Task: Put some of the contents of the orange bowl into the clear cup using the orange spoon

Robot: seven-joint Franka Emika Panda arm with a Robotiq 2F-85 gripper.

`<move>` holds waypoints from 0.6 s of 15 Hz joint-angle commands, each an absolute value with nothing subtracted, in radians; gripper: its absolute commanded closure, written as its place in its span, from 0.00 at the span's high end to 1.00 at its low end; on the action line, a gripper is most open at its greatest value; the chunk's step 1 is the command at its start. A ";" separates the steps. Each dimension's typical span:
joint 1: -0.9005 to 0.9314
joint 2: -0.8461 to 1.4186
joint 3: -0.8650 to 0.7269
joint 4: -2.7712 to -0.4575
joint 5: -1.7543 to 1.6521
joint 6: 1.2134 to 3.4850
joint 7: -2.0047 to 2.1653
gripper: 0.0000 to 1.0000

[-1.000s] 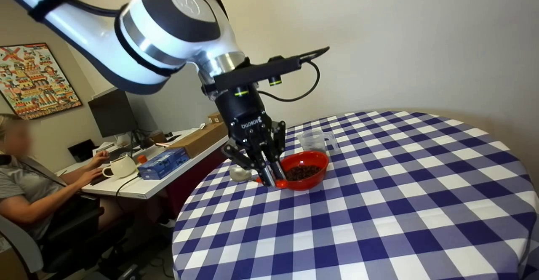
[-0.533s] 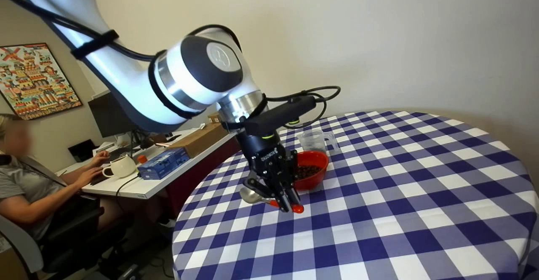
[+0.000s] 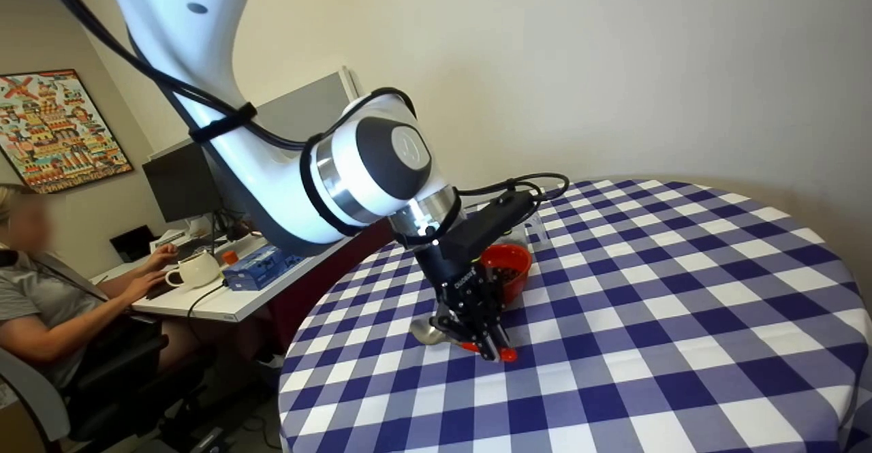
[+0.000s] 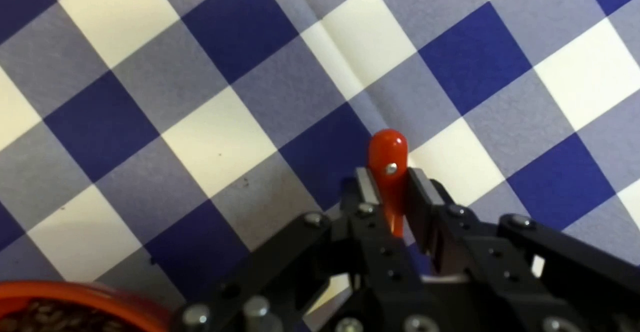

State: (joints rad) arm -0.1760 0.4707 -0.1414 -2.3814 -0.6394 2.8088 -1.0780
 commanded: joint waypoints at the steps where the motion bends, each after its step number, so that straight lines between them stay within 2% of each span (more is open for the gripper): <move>1: -0.153 0.532 -0.167 -2.367 -0.682 2.887 -1.040 0.05; 3: -0.135 0.548 -0.187 -2.368 -0.702 2.913 -1.024 0.45; 5: -0.128 0.534 -0.192 -2.364 -0.703 2.896 -0.998 0.49; 9: -0.194 0.388 -0.091 -2.398 -0.530 2.768 -0.996 0.77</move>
